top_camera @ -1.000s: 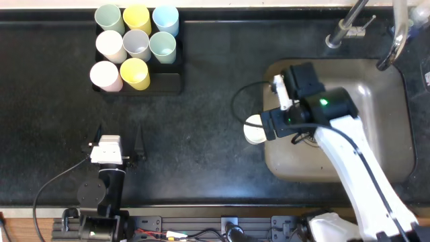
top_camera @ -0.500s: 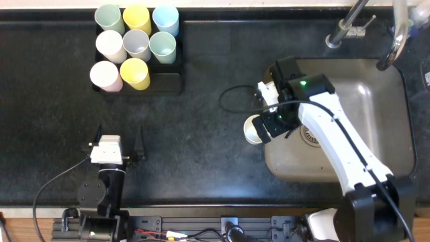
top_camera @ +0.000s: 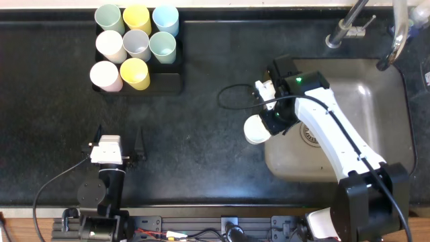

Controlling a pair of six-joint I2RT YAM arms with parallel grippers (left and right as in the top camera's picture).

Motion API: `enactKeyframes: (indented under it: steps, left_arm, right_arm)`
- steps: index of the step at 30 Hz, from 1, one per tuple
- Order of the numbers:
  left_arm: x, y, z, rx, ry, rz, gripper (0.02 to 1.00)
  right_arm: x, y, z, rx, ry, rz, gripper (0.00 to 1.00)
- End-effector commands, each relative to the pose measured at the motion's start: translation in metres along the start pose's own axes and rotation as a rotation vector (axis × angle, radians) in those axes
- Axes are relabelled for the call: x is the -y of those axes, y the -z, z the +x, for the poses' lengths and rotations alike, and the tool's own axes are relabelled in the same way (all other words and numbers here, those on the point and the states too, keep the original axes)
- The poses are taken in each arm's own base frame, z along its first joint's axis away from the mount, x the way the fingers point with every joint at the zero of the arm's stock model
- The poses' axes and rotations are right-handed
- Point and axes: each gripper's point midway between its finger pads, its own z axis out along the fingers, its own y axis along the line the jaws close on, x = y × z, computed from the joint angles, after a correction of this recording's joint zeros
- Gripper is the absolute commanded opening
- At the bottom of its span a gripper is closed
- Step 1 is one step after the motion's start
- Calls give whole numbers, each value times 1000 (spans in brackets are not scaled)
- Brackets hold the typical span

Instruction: Store Cups

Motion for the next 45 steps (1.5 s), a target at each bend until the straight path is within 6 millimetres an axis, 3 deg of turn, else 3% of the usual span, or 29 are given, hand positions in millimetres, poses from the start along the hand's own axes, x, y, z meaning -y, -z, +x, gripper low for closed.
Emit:
enactKeyframes:
  steps: [1,6,10,15,19,24,30,36,45]
  left_arm:
    - [3,0,-1,8,-12,16,998]
    - [3,0,-1,8,-12,16,998]
    - [3,0,-1,7,-12,16,998]
    - [3,0,-1,8,-12,16,998]
    - [3,0,-1,8,-12,15,998]
    - [3,0,-1,8,-12,16,998]
    - [3,0,-1,8,-12,16,998]
    - [3,0,-1,8,-12,16,998]
    - [3,0,-1,8,-12,16,998]
  right_arm:
    - [-4,15,-16,57,8,-19,42]
    - [-17,55,-38,154,33,-60,42]
    - [-33,106,-63,265,61,-66,42]
    - [-68,180,-106,475,121,-65,42]
    - [-98,202,-154,554,170,-85,42]
    - [-137,188,-205,566,254,-58,42]
    - [-176,146,-223,506,326,-78,45]
    - [-168,111,-236,455,313,7,42]
    - [-165,78,-240,390,311,16,45]
